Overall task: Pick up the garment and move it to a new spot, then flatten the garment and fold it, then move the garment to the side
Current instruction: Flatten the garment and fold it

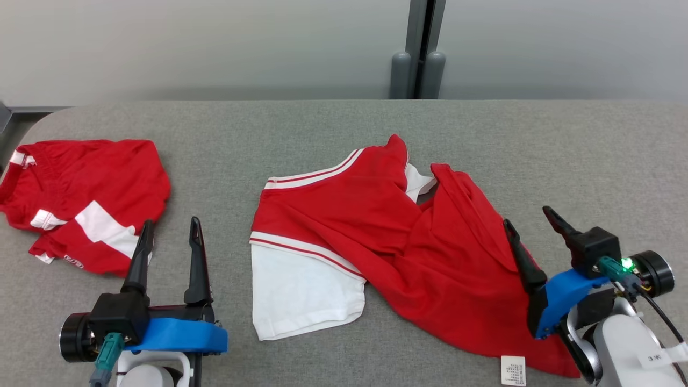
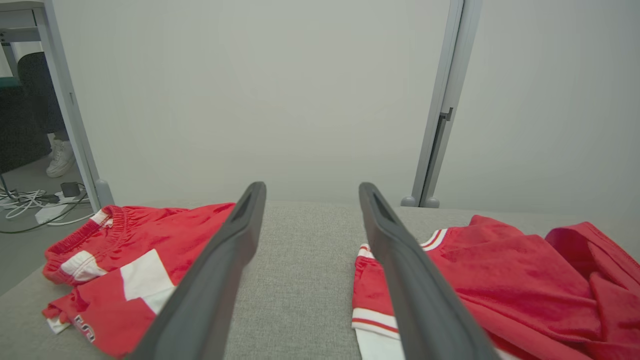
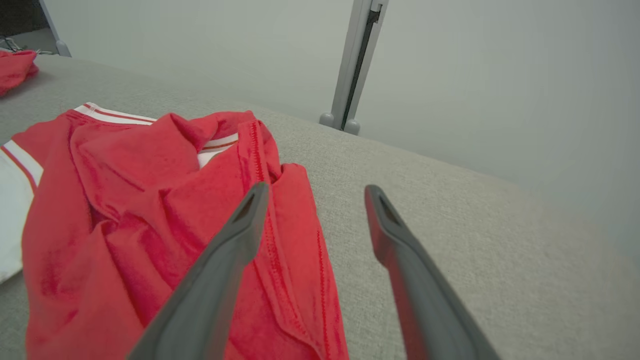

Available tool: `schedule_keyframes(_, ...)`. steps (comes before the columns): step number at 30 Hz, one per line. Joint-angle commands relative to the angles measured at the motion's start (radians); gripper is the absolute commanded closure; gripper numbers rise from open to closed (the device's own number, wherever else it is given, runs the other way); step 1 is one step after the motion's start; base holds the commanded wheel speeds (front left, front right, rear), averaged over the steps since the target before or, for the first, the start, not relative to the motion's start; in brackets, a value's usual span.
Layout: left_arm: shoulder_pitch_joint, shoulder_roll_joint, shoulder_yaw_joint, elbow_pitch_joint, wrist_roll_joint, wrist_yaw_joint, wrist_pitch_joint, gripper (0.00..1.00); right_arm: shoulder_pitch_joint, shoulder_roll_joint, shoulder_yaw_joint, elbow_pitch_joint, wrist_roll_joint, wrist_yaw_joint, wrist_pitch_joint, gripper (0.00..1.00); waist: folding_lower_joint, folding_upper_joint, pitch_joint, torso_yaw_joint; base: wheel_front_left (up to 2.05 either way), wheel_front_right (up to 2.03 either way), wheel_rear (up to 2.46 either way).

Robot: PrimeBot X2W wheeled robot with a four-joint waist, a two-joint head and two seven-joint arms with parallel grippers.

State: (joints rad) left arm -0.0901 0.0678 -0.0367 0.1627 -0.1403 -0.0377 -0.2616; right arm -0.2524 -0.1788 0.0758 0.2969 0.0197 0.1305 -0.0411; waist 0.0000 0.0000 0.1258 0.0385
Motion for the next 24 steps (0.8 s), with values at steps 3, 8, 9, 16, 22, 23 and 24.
schedule_keyframes(3,-0.024,-0.007,-0.004,0.008,0.007,-0.007,-0.005,0.00,-0.048,-0.051,0.060,0.086,0.025,0.001,0.053,0.00,0.0000,0.0000,0.023,0.030,0.00,0.00,0.00)
schedule_keyframes(8,-0.042,-0.013,-0.011,0.014,0.007,-0.011,-0.005,0.00,-0.083,-0.101,0.104,0.205,0.048,0.000,0.092,0.00,0.0000,0.0000,0.049,0.058,0.00,0.00,0.00)
schedule_keyframes(9,-0.044,-0.014,-0.012,0.014,0.008,-0.011,-0.005,0.00,-0.089,-0.109,0.110,0.229,0.051,0.000,0.095,0.00,0.0000,0.0000,0.054,0.062,0.00,0.00,0.00)
schedule_keyframes(16,-0.059,-0.017,-0.017,0.020,0.010,-0.013,-0.005,0.00,-0.134,-0.128,0.139,0.370,0.080,0.001,0.105,0.00,0.0000,0.0000,0.070,0.081,0.00,0.00,0.00)
schedule_keyframes(22,-0.065,-0.018,-0.020,0.030,0.010,-0.010,-0.005,0.00,-0.159,-0.113,0.183,0.437,0.132,0.001,0.105,0.86,0.0000,0.0000,0.068,0.082,0.00,0.00,0.00)
schedule_keyframes(23,-0.065,-0.018,-0.021,0.031,0.009,-0.009,-0.005,0.00,-0.165,-0.118,0.190,0.441,0.139,0.001,0.104,1.00,0.0000,0.0000,0.067,0.081,0.00,0.00,0.00)
schedule_keyframes(24,-0.065,-0.018,-0.023,0.032,0.007,-0.008,-0.005,0.00,-0.174,-0.126,0.194,0.445,0.148,0.001,0.100,1.00,0.0000,0.0000,0.066,0.080,0.00,0.00,0.00)
